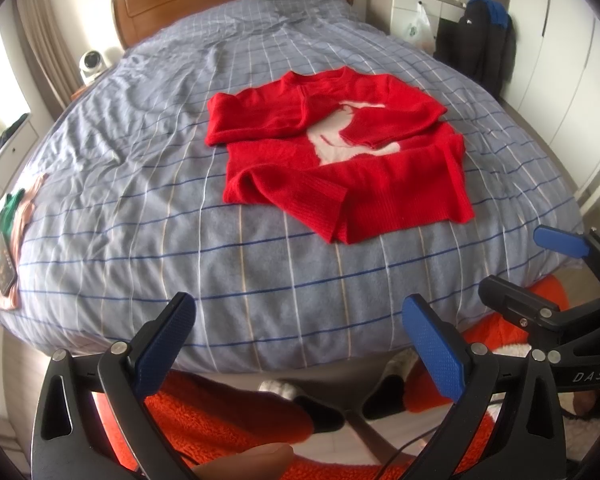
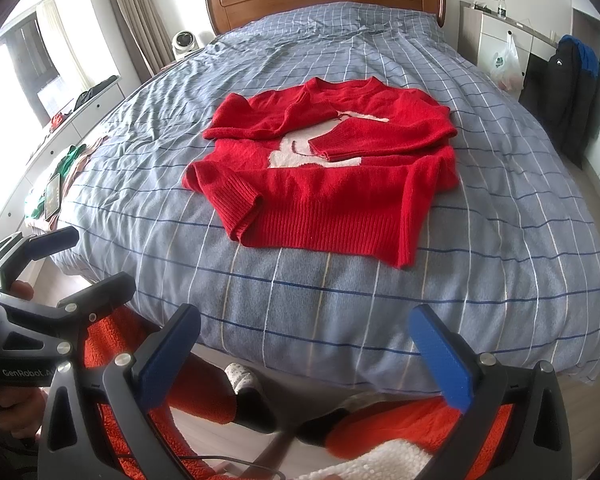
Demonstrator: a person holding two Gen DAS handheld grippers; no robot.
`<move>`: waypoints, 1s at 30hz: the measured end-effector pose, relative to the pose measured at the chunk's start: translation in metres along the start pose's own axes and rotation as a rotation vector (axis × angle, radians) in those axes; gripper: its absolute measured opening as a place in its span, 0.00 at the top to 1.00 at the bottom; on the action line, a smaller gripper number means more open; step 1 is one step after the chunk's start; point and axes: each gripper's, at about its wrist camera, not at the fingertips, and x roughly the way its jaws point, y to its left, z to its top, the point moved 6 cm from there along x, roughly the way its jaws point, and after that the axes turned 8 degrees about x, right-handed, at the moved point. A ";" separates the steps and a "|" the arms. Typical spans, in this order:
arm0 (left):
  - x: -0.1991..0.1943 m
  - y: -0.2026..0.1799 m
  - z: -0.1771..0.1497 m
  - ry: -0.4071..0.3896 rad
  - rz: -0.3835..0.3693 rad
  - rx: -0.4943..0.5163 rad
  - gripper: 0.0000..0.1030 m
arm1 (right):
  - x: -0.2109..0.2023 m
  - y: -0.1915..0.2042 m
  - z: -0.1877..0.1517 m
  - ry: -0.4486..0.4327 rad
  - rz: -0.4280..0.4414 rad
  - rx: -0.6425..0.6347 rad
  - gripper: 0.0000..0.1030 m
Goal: Fold small clothes
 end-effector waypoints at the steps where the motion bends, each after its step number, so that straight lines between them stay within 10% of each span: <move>1: 0.000 0.000 0.000 0.000 0.000 0.000 0.00 | 0.000 0.000 -0.001 0.000 0.000 0.000 0.00; 15: 0.005 0.002 -0.003 0.012 -0.005 0.003 0.00 | 0.000 0.000 0.001 0.001 0.003 0.001 0.00; 22: 0.041 0.085 -0.037 0.126 0.005 -0.263 0.01 | -0.015 -0.051 0.026 -0.157 -0.162 -0.050 0.00; 30: 0.095 0.080 -0.015 0.160 -0.200 -0.375 0.01 | 0.037 -0.102 0.031 -0.105 -0.121 0.039 0.00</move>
